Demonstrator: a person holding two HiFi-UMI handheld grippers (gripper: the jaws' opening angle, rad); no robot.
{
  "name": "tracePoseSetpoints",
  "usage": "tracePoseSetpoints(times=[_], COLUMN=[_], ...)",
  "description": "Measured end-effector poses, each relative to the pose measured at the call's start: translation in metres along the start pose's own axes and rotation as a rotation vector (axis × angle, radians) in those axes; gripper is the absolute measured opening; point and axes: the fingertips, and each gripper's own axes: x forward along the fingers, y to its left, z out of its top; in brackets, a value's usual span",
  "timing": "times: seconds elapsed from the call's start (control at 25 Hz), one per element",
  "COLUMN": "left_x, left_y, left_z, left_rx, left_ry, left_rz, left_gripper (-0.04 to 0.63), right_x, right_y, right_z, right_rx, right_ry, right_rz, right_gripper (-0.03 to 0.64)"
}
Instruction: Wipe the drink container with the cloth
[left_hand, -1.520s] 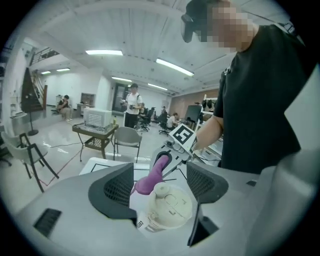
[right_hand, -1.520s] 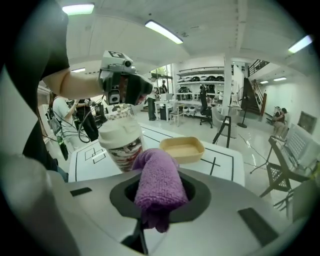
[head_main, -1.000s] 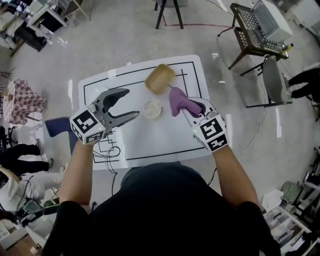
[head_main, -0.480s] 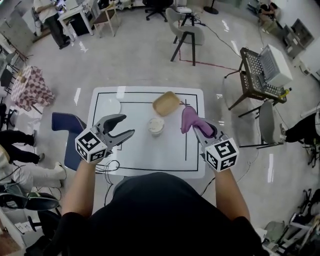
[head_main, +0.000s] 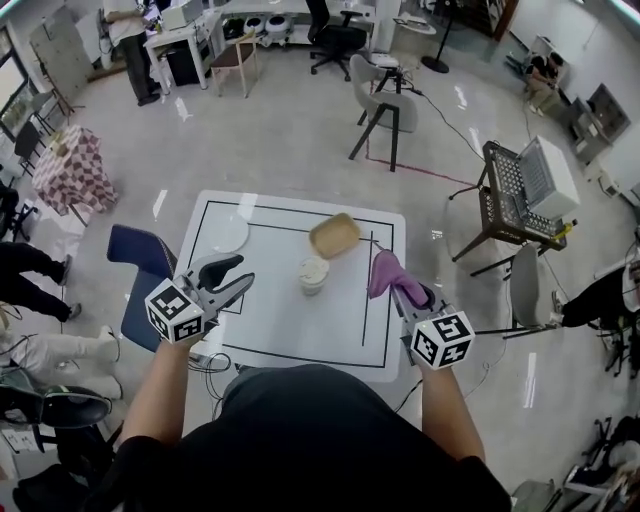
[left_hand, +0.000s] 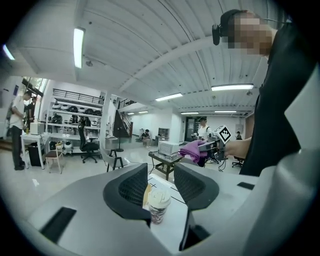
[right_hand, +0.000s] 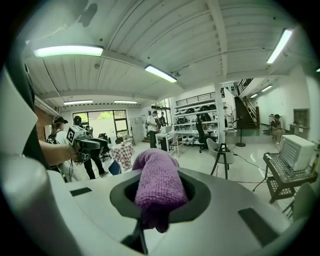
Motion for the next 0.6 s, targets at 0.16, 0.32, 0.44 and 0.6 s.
tracePoseSetpoints(times=[0.16,0.32,0.44,0.6], left_x=[-0.012,-0.013,-0.009,-0.004], left_y=[-0.004,-0.001,-0.001,-0.001], left_z=[-0.005,-0.003,-0.001,-0.005], left_rx=[0.002,0.003,0.006,0.007], left_ry=[0.008,-0.005,-0.016,-0.01], left_rz=[0.012,0.021,0.019,0.009], left_gripper=[0.172,0.155,0.147,0.141], right_x=[-0.006,-0.004,0.0,0.007], right_y=[0.0,0.003,0.0,-0.003], right_z=[-0.007,-0.012,-0.015,-0.013], right_rx=[0.04,0.05,0.048,0.048], right_ry=[0.004,0.012,0.02,0.019], right_rz=[-0.012,-0.004,0.0,0.007], right_gripper=[0.082,0.083,0.083,0.081])
